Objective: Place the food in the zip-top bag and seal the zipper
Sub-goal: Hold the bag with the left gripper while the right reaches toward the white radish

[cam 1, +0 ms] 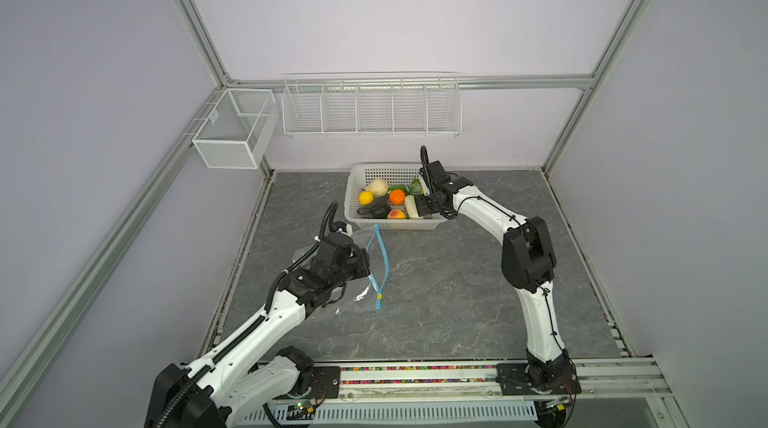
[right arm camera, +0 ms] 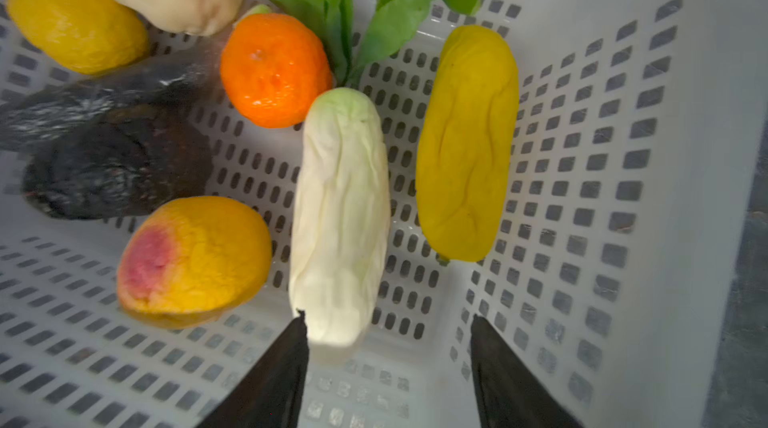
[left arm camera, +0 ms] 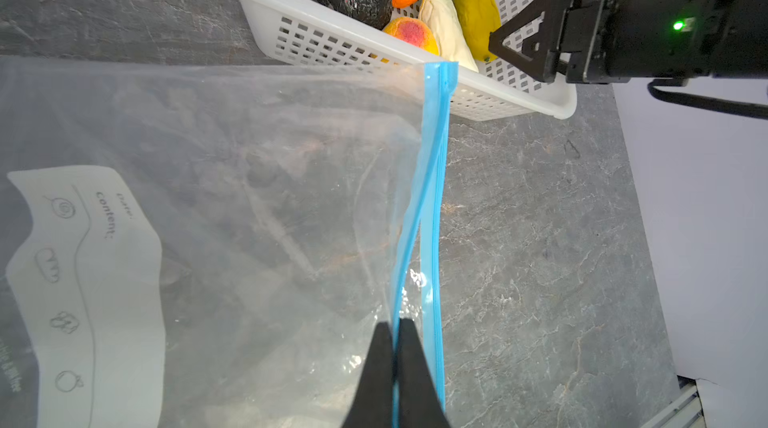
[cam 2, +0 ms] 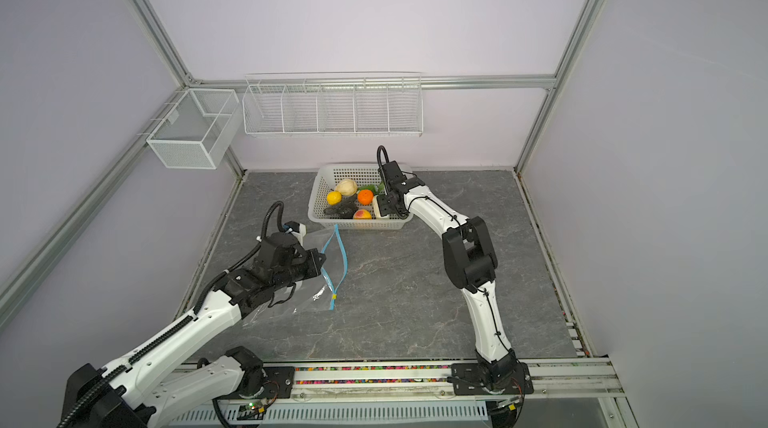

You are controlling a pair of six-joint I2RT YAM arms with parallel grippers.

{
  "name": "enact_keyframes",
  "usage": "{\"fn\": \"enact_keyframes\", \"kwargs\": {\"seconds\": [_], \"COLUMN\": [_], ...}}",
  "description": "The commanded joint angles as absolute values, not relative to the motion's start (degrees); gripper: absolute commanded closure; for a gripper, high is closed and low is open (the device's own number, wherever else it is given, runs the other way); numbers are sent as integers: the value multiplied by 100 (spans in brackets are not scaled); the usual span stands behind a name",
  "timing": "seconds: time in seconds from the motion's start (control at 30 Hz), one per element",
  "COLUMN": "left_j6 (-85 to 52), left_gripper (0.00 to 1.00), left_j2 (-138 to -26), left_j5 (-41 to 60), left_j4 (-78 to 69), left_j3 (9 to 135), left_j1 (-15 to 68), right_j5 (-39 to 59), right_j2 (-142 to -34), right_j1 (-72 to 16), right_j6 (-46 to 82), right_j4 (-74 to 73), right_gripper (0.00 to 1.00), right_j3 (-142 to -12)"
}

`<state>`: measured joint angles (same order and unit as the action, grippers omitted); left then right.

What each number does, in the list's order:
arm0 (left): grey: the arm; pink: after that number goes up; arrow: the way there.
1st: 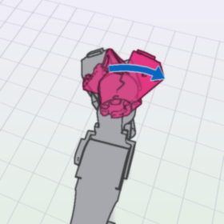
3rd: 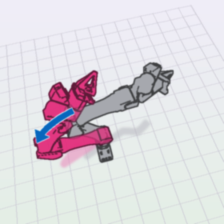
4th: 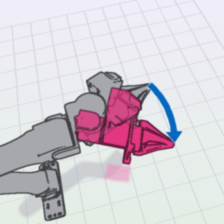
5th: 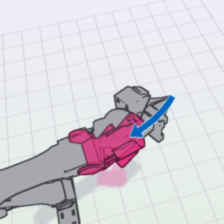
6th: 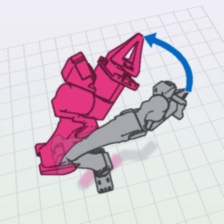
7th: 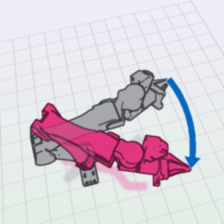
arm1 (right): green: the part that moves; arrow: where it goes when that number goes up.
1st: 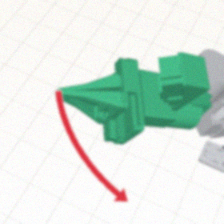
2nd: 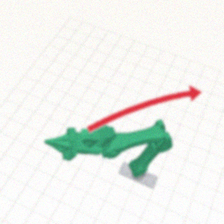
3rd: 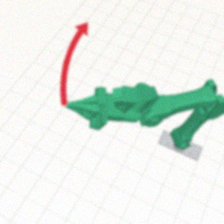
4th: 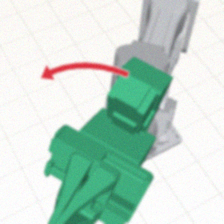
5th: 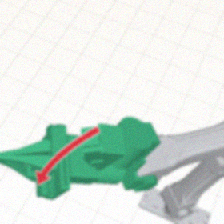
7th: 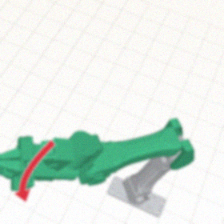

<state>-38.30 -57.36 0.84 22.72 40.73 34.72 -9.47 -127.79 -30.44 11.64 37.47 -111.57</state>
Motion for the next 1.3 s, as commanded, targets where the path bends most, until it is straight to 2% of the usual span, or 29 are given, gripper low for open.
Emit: {"fn": "enact_keyframes", "kwargs": {"seconds": [0.0,0.3,0.93,1.27], "left_j6": [-3715,-3657,-3695,-3713], "left_gripper": [100,100,100,100], "left_j2": [-5655,-5678,-5596,-5606], "left_j5": [-57,-70,124,199], "left_j4": [2441,2505,2617,2691], "left_j3": [4251,4270,4209,4271], "left_j1": [3437,3437,3437,3437], "right_j5": [-1176,-1461,-1964,-1884], "right_j2": [-13079,-12941,-11580,-11005], "right_j1": [-3021,-2940,-2666,-2600], "right_j6": [943,918,903,1076], "right_j4": [4244,4438,3858,3762], "right_gripper": [37,36,36,36], "right_j3": [-11536,-11199,-9245,-8424]}}
